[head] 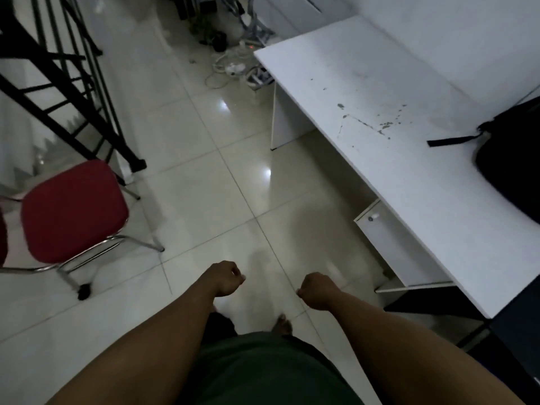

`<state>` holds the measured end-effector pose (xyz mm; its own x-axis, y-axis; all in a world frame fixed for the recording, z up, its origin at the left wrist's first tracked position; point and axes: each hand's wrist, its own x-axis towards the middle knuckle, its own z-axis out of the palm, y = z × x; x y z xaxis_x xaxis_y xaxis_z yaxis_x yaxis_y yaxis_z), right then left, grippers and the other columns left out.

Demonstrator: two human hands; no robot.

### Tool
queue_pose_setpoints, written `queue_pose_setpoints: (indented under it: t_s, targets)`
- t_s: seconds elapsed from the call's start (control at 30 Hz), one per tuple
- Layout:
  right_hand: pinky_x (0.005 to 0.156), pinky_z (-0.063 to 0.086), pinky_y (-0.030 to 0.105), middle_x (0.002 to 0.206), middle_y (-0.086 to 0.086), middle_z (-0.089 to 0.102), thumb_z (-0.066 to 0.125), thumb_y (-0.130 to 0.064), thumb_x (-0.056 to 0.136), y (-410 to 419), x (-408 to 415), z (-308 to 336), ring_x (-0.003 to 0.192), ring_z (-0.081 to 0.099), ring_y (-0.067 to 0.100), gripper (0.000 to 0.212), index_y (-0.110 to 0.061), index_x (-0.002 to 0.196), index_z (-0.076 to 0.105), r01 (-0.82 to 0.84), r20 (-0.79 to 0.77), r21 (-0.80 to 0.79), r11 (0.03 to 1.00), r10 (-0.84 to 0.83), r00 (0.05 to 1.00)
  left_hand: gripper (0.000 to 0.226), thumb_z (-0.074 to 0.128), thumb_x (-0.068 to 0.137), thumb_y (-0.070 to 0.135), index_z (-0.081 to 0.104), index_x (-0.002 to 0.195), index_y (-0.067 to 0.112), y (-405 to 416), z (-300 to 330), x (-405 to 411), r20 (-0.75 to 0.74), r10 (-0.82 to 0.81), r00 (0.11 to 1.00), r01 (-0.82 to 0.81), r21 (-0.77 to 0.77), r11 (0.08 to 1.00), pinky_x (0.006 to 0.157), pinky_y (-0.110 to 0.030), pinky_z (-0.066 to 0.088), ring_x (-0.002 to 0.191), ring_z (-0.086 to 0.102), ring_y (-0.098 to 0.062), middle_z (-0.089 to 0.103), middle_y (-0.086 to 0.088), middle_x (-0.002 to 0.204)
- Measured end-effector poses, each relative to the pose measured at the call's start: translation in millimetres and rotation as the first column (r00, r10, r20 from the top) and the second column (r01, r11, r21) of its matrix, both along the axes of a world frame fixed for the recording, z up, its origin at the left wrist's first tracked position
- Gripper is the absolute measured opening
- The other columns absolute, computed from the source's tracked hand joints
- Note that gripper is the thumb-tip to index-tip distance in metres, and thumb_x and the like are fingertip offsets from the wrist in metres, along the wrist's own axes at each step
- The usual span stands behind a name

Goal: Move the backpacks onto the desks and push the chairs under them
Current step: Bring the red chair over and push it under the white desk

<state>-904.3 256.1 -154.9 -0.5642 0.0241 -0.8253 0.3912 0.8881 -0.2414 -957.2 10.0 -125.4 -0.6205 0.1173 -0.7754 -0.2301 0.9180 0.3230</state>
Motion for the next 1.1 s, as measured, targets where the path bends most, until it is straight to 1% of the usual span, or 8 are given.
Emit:
queue_pose_setpoints:
  t_s: [0.17,0.33,0.4,0.5,0.6,0.73,0.87,1.1]
  targets:
    - [0.082,0.051,0.031,0.112,0.013,0.067,0.052,-0.032,0.096,-51,-7,1,0.102,0.063,0.025,0.038,-0.001,0.115,0.062,-0.05,-0.02,0.0,0.999,0.05,0.999,0.027,0.056,0.095,0.041,0.063,0.11,0.02,-59,6,9,-0.042,0.127,0.991,-0.125,0.038,0.991,0.089,-0.029,0.046,0.108,0.058,-0.019,0.062,-0.003,0.12]
    - [0.093,0.051,0.032,0.126,0.013,0.061,0.052,-0.033,0.097,-141,-27,6,0.113,0.059,0.026,0.043,-0.002,0.126,0.057,-0.124,-0.036,0.013,0.992,0.124,0.992,0.027,0.056,0.095,0.042,0.065,0.108,0.02,-151,11,16,-0.066,0.211,0.975,-0.207,0.061,0.976,0.088,-0.029,0.047,0.105,0.059,-0.018,0.065,-0.003,0.115]
    - [0.094,0.051,0.032,0.126,0.012,0.061,0.053,-0.033,0.097,-200,-36,14,0.113,0.059,0.025,0.043,-0.003,0.126,0.058,-0.164,-0.05,-0.001,0.987,0.163,0.985,0.028,0.057,0.095,0.041,0.065,0.11,0.019,-204,6,22,-0.067,0.279,0.958,-0.276,0.056,0.96,0.089,-0.029,0.046,0.107,0.058,-0.02,0.063,-0.004,0.118]
    - [0.093,0.052,0.035,0.122,0.014,0.064,0.054,-0.032,0.097,-239,-41,19,0.11,0.06,0.026,0.039,0.0,0.119,0.062,-0.187,-0.081,-0.067,0.98,0.182,0.98,0.032,0.056,0.096,0.039,0.064,0.116,0.015,-237,2,29,-0.05,0.295,0.954,-0.295,0.015,0.955,0.093,-0.029,0.045,0.114,0.056,-0.022,0.06,-0.006,0.126]
    - [0.096,0.05,0.035,0.128,0.014,0.06,0.053,-0.034,0.098,-311,-53,21,0.116,0.057,0.027,0.043,-0.002,0.125,0.059,-0.26,-0.117,-0.083,0.962,0.25,0.961,0.039,0.053,0.099,0.039,0.06,0.125,0.01,-304,0,39,-0.023,0.349,0.937,-0.349,-0.034,0.936,0.097,-0.029,0.043,0.121,0.054,-0.024,0.058,-0.009,0.132]
    - [0.093,0.05,0.033,0.124,0.012,0.062,0.056,-0.034,0.096,-373,-59,21,0.113,0.058,0.026,0.039,-0.004,0.12,0.062,-0.305,-0.137,-0.092,0.948,0.292,0.947,0.038,0.053,0.099,0.039,0.06,0.125,0.011,-361,-3,46,-0.016,0.414,0.91,-0.414,-0.033,0.909,0.096,-0.028,0.042,0.122,0.053,-0.024,0.058,-0.008,0.132]
    - [0.092,0.053,0.037,0.114,0.015,0.068,0.058,-0.03,0.095,-420,-52,10,0.105,0.063,0.027,0.036,0.001,0.11,0.067,-0.326,-0.082,-0.103,0.94,0.319,0.944,0.037,0.054,0.098,0.039,0.061,0.123,0.012,-402,-4,54,-0.001,0.453,0.891,-0.453,-0.015,0.891,0.096,-0.029,0.043,0.12,0.054,-0.024,0.059,-0.008,0.13]
    - [0.095,0.05,0.034,0.123,0.012,0.063,0.055,-0.031,0.095,-477,-63,1,0.111,0.059,0.026,0.037,-0.004,0.12,0.062,-0.473,-0.008,-0.041,0.88,0.473,0.881,0.03,0.056,0.096,0.037,0.063,0.114,0.014,-453,-11,60,0.013,0.541,0.841,-0.541,0.007,0.841,0.088,-0.029,0.045,0.111,0.057,-0.022,0.063,-0.006,0.121]
